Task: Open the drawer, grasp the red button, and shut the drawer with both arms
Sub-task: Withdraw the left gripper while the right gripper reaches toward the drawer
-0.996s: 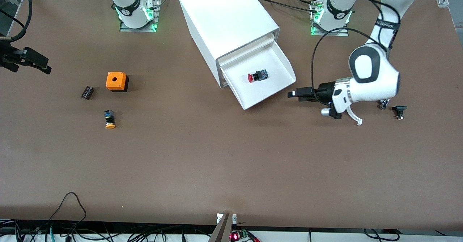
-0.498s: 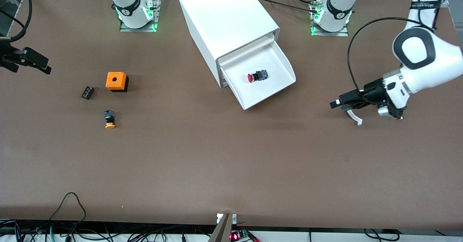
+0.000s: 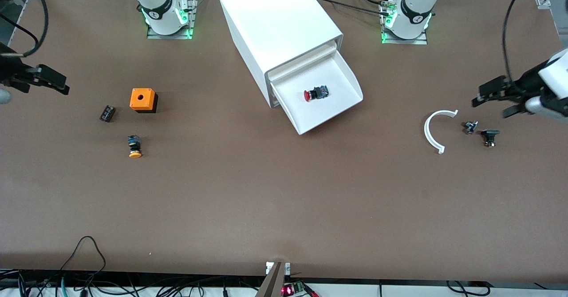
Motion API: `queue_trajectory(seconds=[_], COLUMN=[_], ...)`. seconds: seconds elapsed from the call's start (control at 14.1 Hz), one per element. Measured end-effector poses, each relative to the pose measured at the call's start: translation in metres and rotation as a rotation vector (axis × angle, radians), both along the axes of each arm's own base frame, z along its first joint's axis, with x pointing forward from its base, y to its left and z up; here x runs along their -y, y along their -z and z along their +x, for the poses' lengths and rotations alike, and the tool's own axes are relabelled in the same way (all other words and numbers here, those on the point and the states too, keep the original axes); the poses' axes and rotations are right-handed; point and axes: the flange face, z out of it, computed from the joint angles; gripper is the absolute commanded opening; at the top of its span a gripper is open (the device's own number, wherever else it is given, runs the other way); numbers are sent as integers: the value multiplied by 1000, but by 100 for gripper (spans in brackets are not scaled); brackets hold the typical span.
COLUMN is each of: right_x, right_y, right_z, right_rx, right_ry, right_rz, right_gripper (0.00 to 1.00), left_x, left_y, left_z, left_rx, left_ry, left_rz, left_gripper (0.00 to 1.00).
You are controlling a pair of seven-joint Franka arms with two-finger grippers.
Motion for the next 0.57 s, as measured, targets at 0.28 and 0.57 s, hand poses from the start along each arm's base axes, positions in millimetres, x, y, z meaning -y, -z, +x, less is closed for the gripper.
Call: queue_trajectory(seconds=[0.28,0.57], right_x=[-42,-87], right_y=[44,59], right_z=[17,19], right_rx=[-75,-96], right_ry=[-67,-133], right_rz=[-14,2], right_gripper=[100,100], left_x=[34,47], left_y=[-49,-71], left_z=[-18,-41], left_rx=[-69,-112], left_ry=[-97,-221], left_rz=[146,176], left_gripper=[100,100])
